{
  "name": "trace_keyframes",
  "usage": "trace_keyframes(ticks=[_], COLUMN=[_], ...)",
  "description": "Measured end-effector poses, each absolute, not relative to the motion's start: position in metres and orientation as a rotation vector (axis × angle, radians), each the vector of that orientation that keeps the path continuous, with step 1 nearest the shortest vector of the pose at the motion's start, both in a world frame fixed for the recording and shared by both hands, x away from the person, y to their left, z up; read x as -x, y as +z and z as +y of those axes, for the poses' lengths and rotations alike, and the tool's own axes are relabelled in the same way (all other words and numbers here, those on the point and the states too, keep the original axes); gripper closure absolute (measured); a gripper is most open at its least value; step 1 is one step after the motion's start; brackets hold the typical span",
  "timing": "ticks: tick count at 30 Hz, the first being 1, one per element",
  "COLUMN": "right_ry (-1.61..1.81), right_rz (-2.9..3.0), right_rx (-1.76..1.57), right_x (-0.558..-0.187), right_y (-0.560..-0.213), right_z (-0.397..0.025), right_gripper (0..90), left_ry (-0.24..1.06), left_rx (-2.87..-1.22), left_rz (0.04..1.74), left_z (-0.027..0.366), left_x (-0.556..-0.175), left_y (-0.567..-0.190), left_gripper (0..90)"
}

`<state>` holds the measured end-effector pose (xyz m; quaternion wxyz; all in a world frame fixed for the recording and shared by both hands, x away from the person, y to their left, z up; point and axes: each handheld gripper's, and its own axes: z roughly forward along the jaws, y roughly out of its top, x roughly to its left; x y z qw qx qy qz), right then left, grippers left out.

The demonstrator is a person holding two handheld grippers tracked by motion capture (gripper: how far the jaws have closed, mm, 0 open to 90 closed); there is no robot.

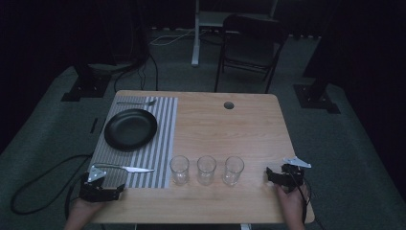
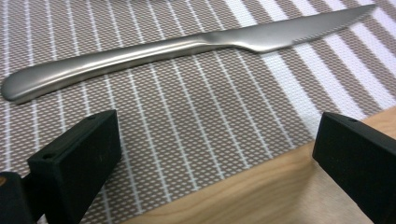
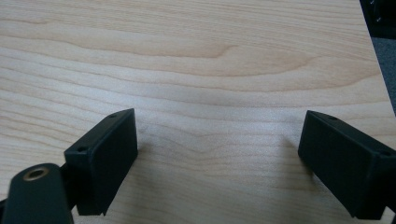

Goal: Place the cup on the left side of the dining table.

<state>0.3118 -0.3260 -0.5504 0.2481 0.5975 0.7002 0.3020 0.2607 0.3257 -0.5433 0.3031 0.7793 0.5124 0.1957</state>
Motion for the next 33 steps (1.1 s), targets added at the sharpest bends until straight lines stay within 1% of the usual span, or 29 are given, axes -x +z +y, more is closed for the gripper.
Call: trace_keyframes(ticks=[17,24,33], right_ry=[0.824,0.823,0.823], right_rz=[1.908,1.908,1.908], right_rx=[-1.628,-1.628,-1.628], right_x=[-0.312,-0.312,-0.312], right_y=[-0.550,-0.550,-0.550], right_z=[-0.326,-0.326,-0.326], right_gripper=[11.4,11.4,11.4], left_ry=[0.431,0.415,0.373], left_rx=[-2.112,-2.124,-2.178], left_rz=[1.195,1.149,1.085], left_z=[0.297,0.281,0.255], left_x=[-0.260,-0.261,-0.264], left_y=[-0.533,-0.533,-0.537], left_gripper=[1.6,1.6,1.6])
